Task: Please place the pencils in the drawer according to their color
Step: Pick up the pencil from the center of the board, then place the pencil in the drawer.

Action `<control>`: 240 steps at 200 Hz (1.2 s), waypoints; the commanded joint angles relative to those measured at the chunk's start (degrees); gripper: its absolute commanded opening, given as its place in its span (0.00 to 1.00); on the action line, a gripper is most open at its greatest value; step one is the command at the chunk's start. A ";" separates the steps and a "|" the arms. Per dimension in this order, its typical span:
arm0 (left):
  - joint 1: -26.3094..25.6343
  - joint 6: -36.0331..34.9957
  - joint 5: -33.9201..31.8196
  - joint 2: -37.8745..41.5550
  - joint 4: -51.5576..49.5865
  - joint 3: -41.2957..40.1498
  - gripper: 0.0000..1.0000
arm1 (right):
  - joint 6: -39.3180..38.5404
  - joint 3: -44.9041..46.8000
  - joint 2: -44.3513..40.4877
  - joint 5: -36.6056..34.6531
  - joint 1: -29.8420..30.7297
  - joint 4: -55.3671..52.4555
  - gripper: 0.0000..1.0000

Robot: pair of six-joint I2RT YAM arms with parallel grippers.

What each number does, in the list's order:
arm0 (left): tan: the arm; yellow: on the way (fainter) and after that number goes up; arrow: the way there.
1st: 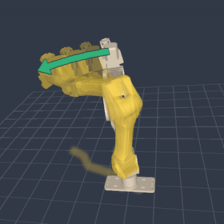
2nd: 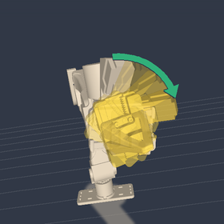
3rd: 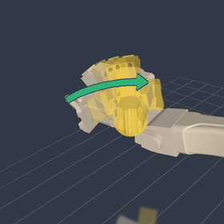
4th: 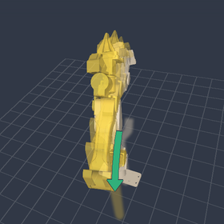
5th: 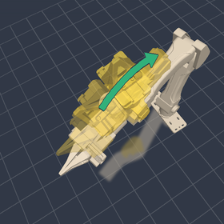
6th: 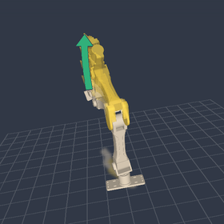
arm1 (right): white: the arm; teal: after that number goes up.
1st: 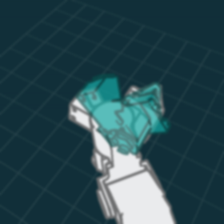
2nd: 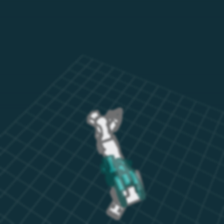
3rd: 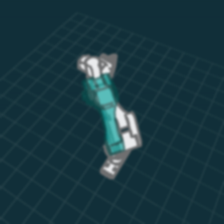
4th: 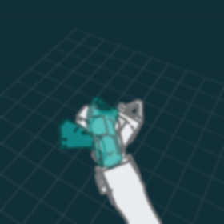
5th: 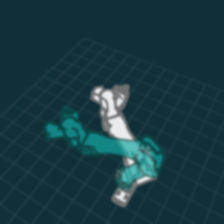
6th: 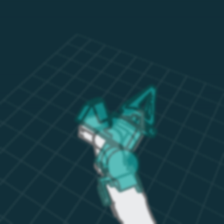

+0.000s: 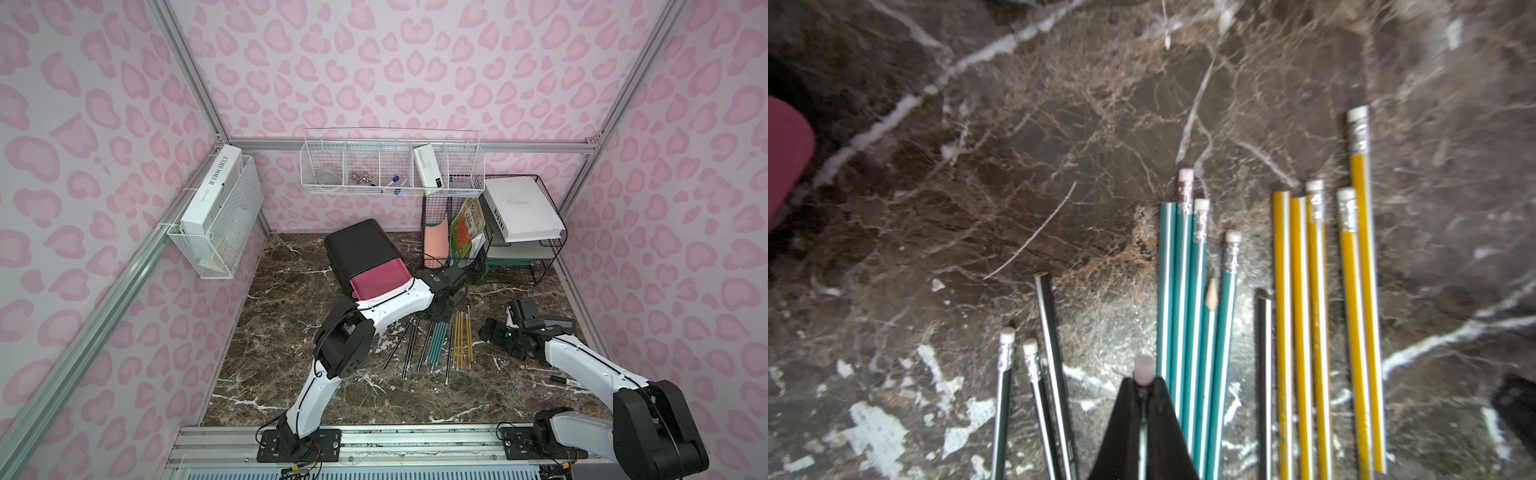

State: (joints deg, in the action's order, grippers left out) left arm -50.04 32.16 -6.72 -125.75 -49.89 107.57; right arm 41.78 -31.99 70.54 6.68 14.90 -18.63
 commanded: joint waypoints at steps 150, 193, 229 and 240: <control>2.79 -15.40 2.59 16.45 -8.91 12.68 0.00 | 1.55 -5.55 3.24 2.02 2.13 2.99 0.95; 9.49 -22.88 2.74 15.58 -8.74 17.56 0.00 | 2.49 -6.55 3.85 1.42 4.19 3.16 0.95; 13.48 -28.52 2.26 14.67 -5.52 17.54 0.00 | 3.15 -6.60 4.23 1.06 5.54 3.42 0.95; 14.11 -30.24 1.66 14.25 -4.32 17.58 0.00 | 3.35 -6.60 4.34 0.97 5.69 3.60 0.95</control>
State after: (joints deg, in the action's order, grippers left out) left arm -37.12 7.99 -4.01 -110.85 -57.63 124.79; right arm 44.12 -38.22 74.70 8.29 20.12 -16.10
